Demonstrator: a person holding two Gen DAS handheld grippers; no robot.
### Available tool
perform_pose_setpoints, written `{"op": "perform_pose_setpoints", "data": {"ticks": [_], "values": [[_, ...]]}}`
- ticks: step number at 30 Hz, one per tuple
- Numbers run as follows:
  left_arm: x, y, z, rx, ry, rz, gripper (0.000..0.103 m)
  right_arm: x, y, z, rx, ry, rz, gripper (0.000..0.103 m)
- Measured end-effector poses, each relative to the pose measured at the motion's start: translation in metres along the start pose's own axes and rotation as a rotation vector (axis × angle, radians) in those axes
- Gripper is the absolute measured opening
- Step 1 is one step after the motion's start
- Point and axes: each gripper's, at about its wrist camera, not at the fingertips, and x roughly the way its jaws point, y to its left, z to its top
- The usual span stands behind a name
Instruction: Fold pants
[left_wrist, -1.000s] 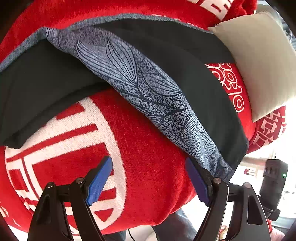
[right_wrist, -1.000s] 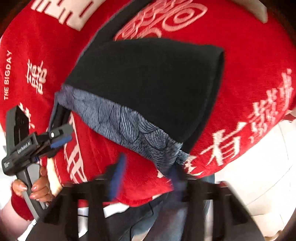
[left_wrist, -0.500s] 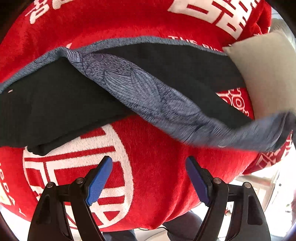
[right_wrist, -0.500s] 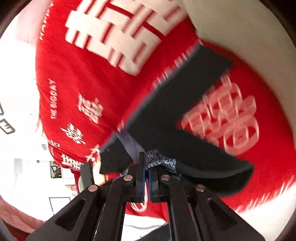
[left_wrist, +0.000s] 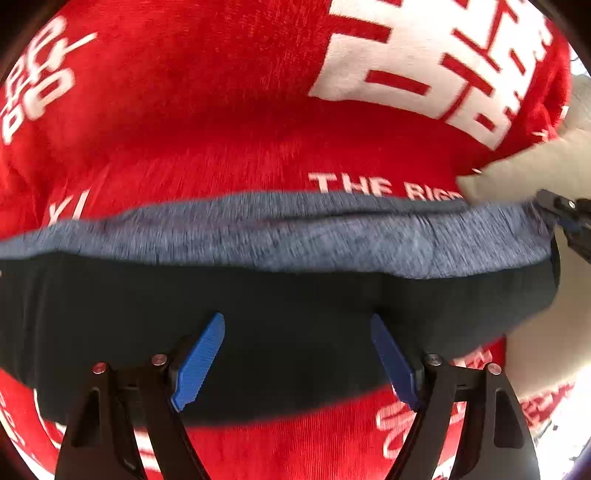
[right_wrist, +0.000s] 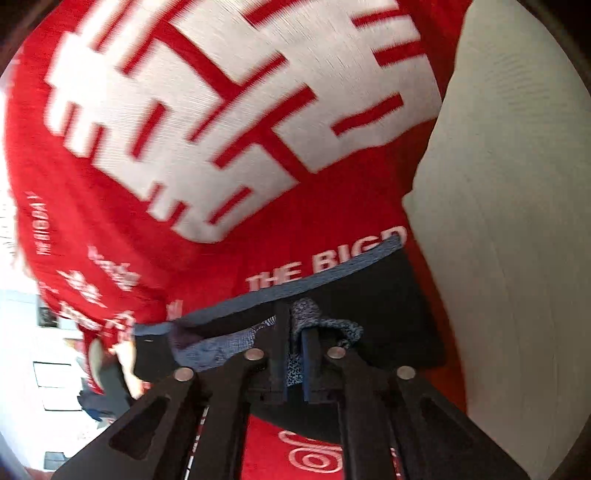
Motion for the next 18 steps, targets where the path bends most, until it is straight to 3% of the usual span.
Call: {"op": "perform_pose_setpoints", "data": {"ticks": [1, 3, 4, 8, 12, 15, 18], "values": [[0.004, 0.0, 0.004, 0.0, 0.001, 0.004, 0.082, 0.004, -0.001, 0.005, 0.0, 0.01, -0.022, 0.036], [0.011, -0.001, 0.011, 0.003, 0.001, 0.03, 0.082, 0.001, 0.0, 0.011, -0.004, -0.01, -0.022, 0.067], [0.014, 0.0, 0.014, 0.002, 0.005, 0.04, 0.082, -0.003, 0.001, 0.012, -0.01, -0.035, -0.014, 0.071], [0.025, 0.005, 0.016, -0.015, 0.028, 0.066, 0.082, -0.016, 0.008, 0.01, -0.032, -0.082, -0.031, 0.071], [0.038, 0.006, 0.015, -0.003, 0.042, 0.112, 0.082, -0.016, 0.007, 0.008, -0.011, -0.06, 0.018, 0.071], [0.047, 0.007, 0.015, -0.009, 0.04, 0.127, 0.082, -0.025, 0.015, 0.007, -0.074, -0.105, -0.07, 0.071], [0.049, 0.004, 0.017, -0.023, 0.037, 0.142, 0.085, -0.006, 0.02, 0.005, -0.123, -0.017, -0.105, 0.071]]}}
